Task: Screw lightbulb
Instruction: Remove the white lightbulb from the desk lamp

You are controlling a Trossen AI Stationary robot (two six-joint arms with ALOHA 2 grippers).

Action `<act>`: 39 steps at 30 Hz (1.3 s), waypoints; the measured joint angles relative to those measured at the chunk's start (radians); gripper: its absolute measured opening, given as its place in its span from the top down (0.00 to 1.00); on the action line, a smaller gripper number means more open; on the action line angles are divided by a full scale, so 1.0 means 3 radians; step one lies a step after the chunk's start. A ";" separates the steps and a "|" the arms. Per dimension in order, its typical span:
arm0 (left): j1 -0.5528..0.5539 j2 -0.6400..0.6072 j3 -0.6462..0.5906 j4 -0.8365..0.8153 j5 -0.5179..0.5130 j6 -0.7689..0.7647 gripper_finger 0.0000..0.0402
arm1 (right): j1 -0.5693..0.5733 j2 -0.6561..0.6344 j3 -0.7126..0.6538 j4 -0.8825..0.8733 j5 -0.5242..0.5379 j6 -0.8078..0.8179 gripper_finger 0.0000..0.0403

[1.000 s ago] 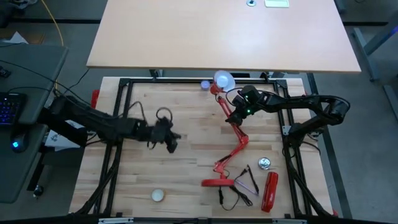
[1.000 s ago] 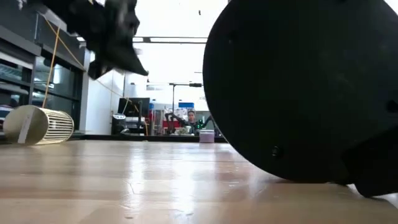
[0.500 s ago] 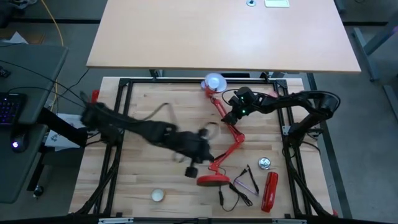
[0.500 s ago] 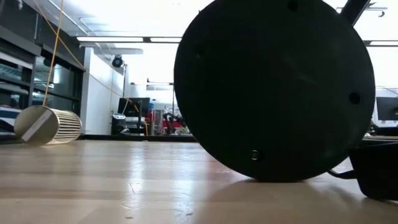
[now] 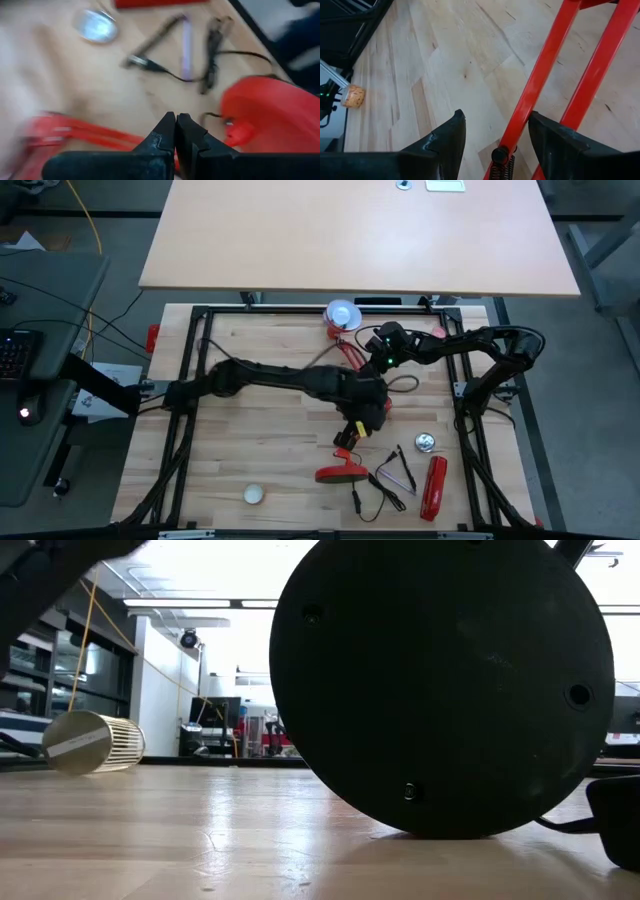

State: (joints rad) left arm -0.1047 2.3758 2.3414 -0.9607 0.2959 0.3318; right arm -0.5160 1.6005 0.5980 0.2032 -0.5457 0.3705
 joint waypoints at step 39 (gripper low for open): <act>-0.0172 0.0394 -0.0317 -0.0421 -0.0821 0.0089 1.00 | 0.0108 0.0001 0.0057 -0.0212 -0.0281 -0.0567 0.48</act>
State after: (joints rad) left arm -0.1562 2.4939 2.2463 -1.0871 0.0495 0.3585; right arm -0.4837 1.6009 0.6151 0.1397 -0.6301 0.2005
